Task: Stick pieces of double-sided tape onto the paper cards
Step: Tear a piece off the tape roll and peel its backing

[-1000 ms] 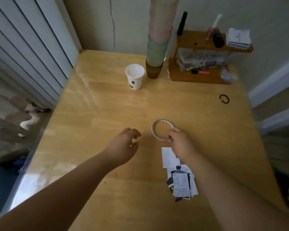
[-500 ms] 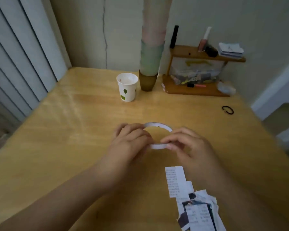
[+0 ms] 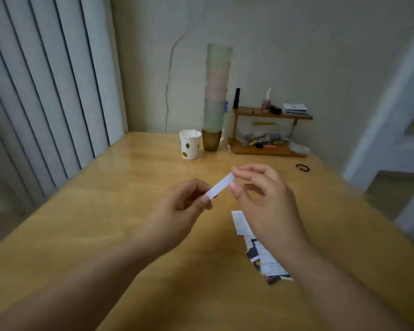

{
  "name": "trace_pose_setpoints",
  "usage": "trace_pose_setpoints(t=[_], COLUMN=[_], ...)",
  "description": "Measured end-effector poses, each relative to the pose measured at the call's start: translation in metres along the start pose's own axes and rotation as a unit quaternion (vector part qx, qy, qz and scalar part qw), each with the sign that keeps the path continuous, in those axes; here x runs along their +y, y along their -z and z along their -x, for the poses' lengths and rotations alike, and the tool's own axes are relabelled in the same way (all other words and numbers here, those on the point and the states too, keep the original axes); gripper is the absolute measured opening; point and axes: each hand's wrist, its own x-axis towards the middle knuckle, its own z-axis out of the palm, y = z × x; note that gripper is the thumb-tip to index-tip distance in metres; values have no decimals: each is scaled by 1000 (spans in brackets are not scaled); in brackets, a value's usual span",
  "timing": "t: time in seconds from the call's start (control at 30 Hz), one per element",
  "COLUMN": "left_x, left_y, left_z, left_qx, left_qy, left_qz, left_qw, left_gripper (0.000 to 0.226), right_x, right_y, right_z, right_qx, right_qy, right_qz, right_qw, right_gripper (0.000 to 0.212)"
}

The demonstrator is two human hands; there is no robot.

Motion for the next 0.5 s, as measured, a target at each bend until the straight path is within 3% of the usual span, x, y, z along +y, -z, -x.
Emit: trace_pose_setpoints(t=[0.1,0.23,0.37,0.5], left_x=[9,6,-11,-22], left_y=[-12,-29,-41,-30], left_z=[14,26,39,45], left_qx=[29,43,15,-15], left_qy=[20,64,64,32], left_qz=[29,88,142,202], left_qw=[999,993,988,979], left_gripper=[15,13,17,12], right_x=[-9,-5,10,17], right_y=[0,-8,-12,3], right_z=[19,40,57,51], right_qx=[21,40,29,-17], right_qy=[71,102,87,1], right_qz=[73,91,56,11], right_qw=[995,990,994,1000], right_gripper=[23,32,30,27])
